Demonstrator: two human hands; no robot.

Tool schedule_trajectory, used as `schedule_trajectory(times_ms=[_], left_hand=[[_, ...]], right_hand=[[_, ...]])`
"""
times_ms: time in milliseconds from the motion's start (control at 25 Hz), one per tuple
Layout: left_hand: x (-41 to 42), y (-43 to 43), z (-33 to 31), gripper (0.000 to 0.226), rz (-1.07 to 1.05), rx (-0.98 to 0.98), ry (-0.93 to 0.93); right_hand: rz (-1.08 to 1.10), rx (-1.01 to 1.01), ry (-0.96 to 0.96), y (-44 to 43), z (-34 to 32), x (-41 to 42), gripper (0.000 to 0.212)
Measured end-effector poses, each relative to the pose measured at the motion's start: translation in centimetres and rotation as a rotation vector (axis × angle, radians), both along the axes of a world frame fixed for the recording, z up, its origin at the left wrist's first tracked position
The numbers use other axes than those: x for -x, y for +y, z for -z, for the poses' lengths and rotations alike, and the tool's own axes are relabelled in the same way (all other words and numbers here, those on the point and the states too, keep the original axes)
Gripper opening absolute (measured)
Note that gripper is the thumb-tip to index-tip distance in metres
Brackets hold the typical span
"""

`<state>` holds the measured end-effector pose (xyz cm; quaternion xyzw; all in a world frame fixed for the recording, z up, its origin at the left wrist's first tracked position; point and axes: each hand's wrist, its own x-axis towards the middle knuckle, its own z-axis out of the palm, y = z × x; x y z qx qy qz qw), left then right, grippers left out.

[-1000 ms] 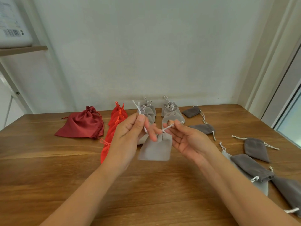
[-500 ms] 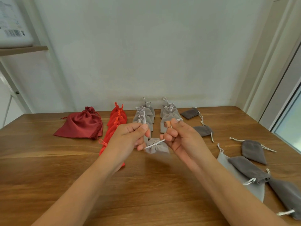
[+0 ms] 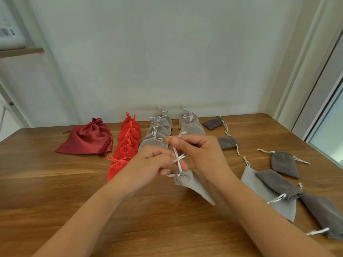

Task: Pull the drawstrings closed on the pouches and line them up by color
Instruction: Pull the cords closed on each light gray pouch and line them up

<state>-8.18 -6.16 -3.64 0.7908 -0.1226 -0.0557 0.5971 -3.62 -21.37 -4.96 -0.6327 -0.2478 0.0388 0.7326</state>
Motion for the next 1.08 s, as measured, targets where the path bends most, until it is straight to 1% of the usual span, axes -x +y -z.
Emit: schedule_trajectory(times_ms=[80,160,200,240,320,360,400,480,600,680,800,880,960,1080], left_hand=[[0.2,-0.3,-0.3,0.026,-0.018,0.021,-0.021],[0.1,-0.3,-0.1,0.029,-0.082,0.02,-0.068],[0.0,-0.2,0.1,0.032,-0.124,0.04,-0.075],[-0.3,0.1,0.3,0.035,-0.162,0.07,-0.078],[-0.8,0.5,0.5,0.043,-0.218,0.122,-0.071],[-1.0,0.7,0.6,0.043,-0.24,0.143,-0.068],[-1.1,0.9,0.6,0.04,-0.252,0.153,-0.07],[-1.2,1.1,0.6,0.035,-0.254,0.117,-0.096],[-1.0,1.2,0.6,0.035,-0.271,0.049,-0.141],[-1.0,1.2,0.5,0.032,-0.271,0.024,-0.162],[-1.0,1.1,0.4,0.03,-0.256,-0.01,-0.178],[-1.1,1.2,0.3,0.03,-0.264,0.014,-0.149],[-1.1,1.3,0.2,0.032,-0.272,0.083,-0.08],[-1.1,1.3,0.1,0.033,-0.219,0.118,-0.015]], right_hand=[[0.0,0.025,-0.024,0.0,-0.1,0.1,0.015],[-0.004,0.014,-0.05,0.1,-0.4,0.3,0.017],[0.015,0.024,-0.071,0.1,-0.5,0.5,0.023],[0.06,0.065,-0.117,0.0,-0.6,0.6,0.034],[0.168,0.224,-0.232,-0.3,-0.4,0.4,0.059],[0.195,0.293,-0.28,-0.3,-0.4,0.3,0.065],[0.195,0.343,-0.322,-0.3,-0.2,0.2,0.066],[0.183,0.417,-0.429,-0.2,0.0,0.1,0.058],[0.212,0.492,-0.694,-0.1,0.6,-0.4,0.043],[0.25,0.521,-0.807,0.0,1.0,-0.6,0.037],[0.378,0.525,-0.936,0.0,1.0,-0.7,0.028],[0.477,0.565,-1.031,-0.2,0.8,-0.7,0.022],[0.584,0.606,-1.016,-0.8,0.3,-1.2,0.02],[0.679,0.599,-0.888,-1.9,-0.4,-1.8,0.017]])
